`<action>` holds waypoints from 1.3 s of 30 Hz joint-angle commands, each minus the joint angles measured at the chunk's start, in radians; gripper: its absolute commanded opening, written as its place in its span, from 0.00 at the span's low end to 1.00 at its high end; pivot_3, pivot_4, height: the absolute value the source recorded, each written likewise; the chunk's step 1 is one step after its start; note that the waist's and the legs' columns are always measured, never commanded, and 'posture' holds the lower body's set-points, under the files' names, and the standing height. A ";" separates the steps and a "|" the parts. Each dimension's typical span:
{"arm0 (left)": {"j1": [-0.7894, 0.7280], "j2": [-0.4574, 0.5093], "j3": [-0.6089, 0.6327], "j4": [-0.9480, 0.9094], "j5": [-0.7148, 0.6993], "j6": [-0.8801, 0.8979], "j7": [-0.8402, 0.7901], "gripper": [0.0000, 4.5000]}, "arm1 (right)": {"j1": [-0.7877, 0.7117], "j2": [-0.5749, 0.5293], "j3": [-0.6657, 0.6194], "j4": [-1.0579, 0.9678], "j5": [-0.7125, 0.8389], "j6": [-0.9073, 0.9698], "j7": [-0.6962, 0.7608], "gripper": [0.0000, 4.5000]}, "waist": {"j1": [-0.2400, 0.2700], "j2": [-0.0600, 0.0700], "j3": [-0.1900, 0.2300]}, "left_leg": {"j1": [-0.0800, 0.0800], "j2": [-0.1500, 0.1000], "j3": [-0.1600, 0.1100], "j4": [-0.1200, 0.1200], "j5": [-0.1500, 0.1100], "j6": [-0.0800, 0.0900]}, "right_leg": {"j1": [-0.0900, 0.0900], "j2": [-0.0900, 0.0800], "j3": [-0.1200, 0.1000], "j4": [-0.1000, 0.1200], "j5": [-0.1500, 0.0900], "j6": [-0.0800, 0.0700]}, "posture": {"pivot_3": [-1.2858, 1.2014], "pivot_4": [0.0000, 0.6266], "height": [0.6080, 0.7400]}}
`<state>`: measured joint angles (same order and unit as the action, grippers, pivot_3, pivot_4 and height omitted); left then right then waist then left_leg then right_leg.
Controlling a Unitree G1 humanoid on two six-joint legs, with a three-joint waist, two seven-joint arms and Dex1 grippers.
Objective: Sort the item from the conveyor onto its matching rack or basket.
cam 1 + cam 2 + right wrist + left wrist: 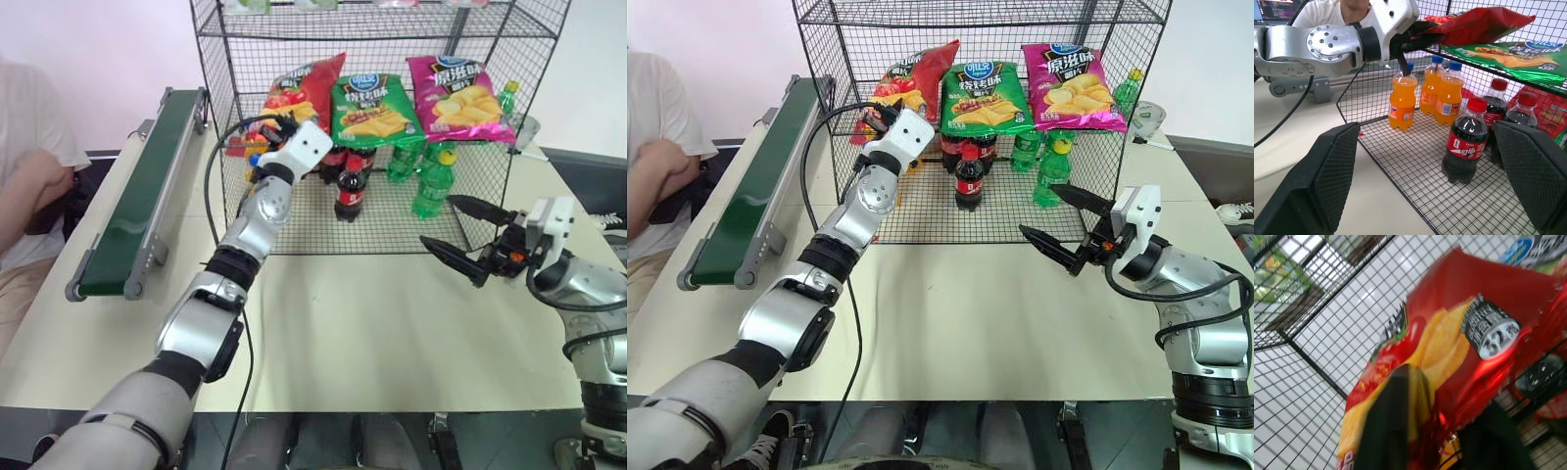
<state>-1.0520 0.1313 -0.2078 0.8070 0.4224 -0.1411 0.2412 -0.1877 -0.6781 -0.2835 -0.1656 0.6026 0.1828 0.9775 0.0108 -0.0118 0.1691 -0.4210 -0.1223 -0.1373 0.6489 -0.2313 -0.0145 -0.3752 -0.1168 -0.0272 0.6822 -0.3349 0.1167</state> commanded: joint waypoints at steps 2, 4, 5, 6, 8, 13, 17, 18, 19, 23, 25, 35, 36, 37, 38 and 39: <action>0.014 0.028 0.006 -0.084 -0.007 -0.031 -0.018 0.83 | -0.011 0.002 -0.011 -0.028 0.009 -0.006 -0.005 1.00 | -0.001 0.000 0.000 | 0.000 0.000 0.000 0.000 0.000 0.000 | 0.000 0.000 0.000 0.000 0.000 0.000 | 0.52 0.24 1.00; 0.048 0.036 0.031 -0.155 -0.076 -0.057 -0.097 0.94 | -0.008 0.000 -0.011 -0.030 0.011 -0.004 -0.003 1.00 | -0.002 0.000 0.000 | 0.000 0.000 0.000 0.000 0.000 0.000 | 0.000 0.000 0.000 0.000 0.000 0.000 | 0.52 0.24 1.00; 0.062 0.038 0.040 -0.183 -0.108 -0.068 -0.138 0.94 | -0.007 0.000 -0.011 -0.030 0.011 -0.003 -0.002 1.00 | -0.002 0.000 0.000 | 0.000 0.000 0.000 0.000 0.000 0.000 | 0.000 0.000 0.000 0.000 0.000 0.000 | 0.52 0.24 1.00; 0.096 0.037 0.049 -0.246 -0.167 -0.083 -0.208 0.94 | -0.004 -0.001 -0.012 -0.031 0.013 -0.001 0.000 1.00 | -0.001 0.000 0.000 | 0.000 0.000 0.000 0.000 0.000 0.000 | 0.000 0.000 0.000 0.000 0.000 0.000 | 0.52 0.24 1.00; 0.156 0.039 0.057 -0.348 -0.243 -0.096 -0.310 0.94 | -0.002 -0.001 -0.012 -0.029 0.012 -0.002 0.002 1.00 | -0.002 0.000 0.000 | 0.000 0.000 0.000 0.000 0.000 0.000 | 0.000 0.000 0.000 0.000 0.000 0.000 | 0.52 0.24 1.00; 0.317 0.072 0.096 -0.592 -0.381 -0.011 -0.467 0.94 | -0.007 0.002 -0.008 -0.021 0.011 -0.003 0.006 1.00 | -0.001 0.001 0.000 | 0.000 0.000 0.000 0.001 0.000 0.000 | 0.000 0.000 0.000 0.000 0.000 0.000 | 0.52 0.24 1.00; 0.412 0.153 0.184 -0.761 -0.489 0.103 -0.555 0.94 | 0.000 -0.010 -0.020 -0.016 0.011 -0.004 0.018 1.00 | -0.004 0.001 0.000 | 0.000 0.000 0.000 0.000 0.000 0.000 | 0.000 0.000 0.000 0.000 0.000 0.000 | 0.52 0.24 1.00; 0.429 0.173 0.207 -0.796 -0.527 0.134 -0.583 0.94 | 0.003 -0.014 -0.024 -0.015 0.011 -0.005 0.023 1.00 | -0.007 0.001 0.000 | 0.000 0.000 0.000 0.000 0.000 0.000 | 0.000 0.000 0.000 0.000 0.000 0.000 | 0.52 0.24 1.00; 0.447 0.193 0.231 -0.832 -0.578 0.181 -0.615 0.94 | 0.005 -0.018 -0.029 -0.013 0.013 -0.004 0.027 1.00 | -0.007 0.001 0.000 | 0.000 0.001 0.000 0.000 0.000 0.000 | 0.000 0.000 0.001 0.000 0.000 0.000 | 0.52 0.24 1.00; 0.569 0.355 0.417 -0.965 -0.935 0.581 -0.774 0.94 | 0.010 -0.050 -0.052 0.004 0.018 0.007 0.052 1.00 | -0.013 0.002 -0.001 | 0.000 0.001 -0.001 0.000 0.000 0.000 | 0.000 0.000 0.001 0.000 0.000 0.000 | 0.52 0.24 1.00; 0.627 0.439 0.528 -0.980 -1.076 0.779 -0.783 0.94 | 0.009 -0.067 -0.062 0.022 0.018 0.008 0.065 1.00 | -0.023 0.002 -0.001 | 0.000 0.001 -0.001 -0.001 0.000 0.000 | 0.000 0.000 0.001 0.000 0.000 -0.001 | 0.52 0.24 1.00; 1.026 0.673 0.828 -0.970 -1.040 0.694 -0.979 0.94 | 0.116 -0.181 -0.167 0.114 -0.003 -0.016 0.176 1.00 | -0.006 0.003 -0.001 | 0.002 0.001 -0.001 -0.001 -0.002 0.003 | 0.002 -0.001 0.001 -0.003 0.000 -0.001 | 0.52 0.24 1.00; 1.044 0.678 0.840 -0.958 -1.036 0.680 -0.989 0.94 | 0.120 -0.191 -0.175 0.129 -0.008 -0.022 0.186 1.00 | -0.004 0.004 0.000 | 0.002 0.002 -0.001 -0.002 -0.005 0.007 | 0.002 -0.001 0.001 -0.003 0.000 -0.001 | 0.52 0.24 1.00; 1.068 0.683 0.854 -0.939 -1.034 0.664 -1.010 0.94 | 0.122 -0.205 -0.185 0.161 -0.021 -0.039 0.195 1.00 | -0.001 0.004 0.000 | 0.002 0.002 -0.001 -0.002 -0.005 0.008 | 0.002 -0.001 0.001 -0.003 -0.001 -0.001 | 0.52 0.24 1.00; 1.089 0.685 0.872 -0.918 -1.045 0.658 -1.038 0.94 | 0.122 -0.220 -0.196 0.200 -0.033 -0.059 0.209 1.00 | 0.001 0.004 0.000 | 0.002 0.002 -0.001 -0.002 -0.005 0.008 | 0.002 -0.001 0.001 -0.003 -0.001 -0.001 | 0.52 0.24 1.00; 1.105 0.688 0.883 -0.895 -1.031 0.633 -1.046 0.94 | 0.121 -0.232 -0.204 0.235 -0.044 -0.077 0.219 1.00 | 0.002 0.004 0.000 | 0.002 0.002 -0.001 -0.002 -0.005 0.008 | 0.002 -0.001 0.001 -0.003 -0.001 -0.001 | 0.52 0.24 1.00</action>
<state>0.0489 0.7969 0.6213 -0.0991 -0.6180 0.5368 -0.7781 -0.0605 -0.8882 -0.4367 0.0353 0.5687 0.1442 1.1788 0.0130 -0.0077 0.1689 -0.4188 -0.1208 -0.1384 0.6467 -0.2367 -0.0061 -0.3729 -0.1180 -0.0260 0.6790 -0.3356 0.1151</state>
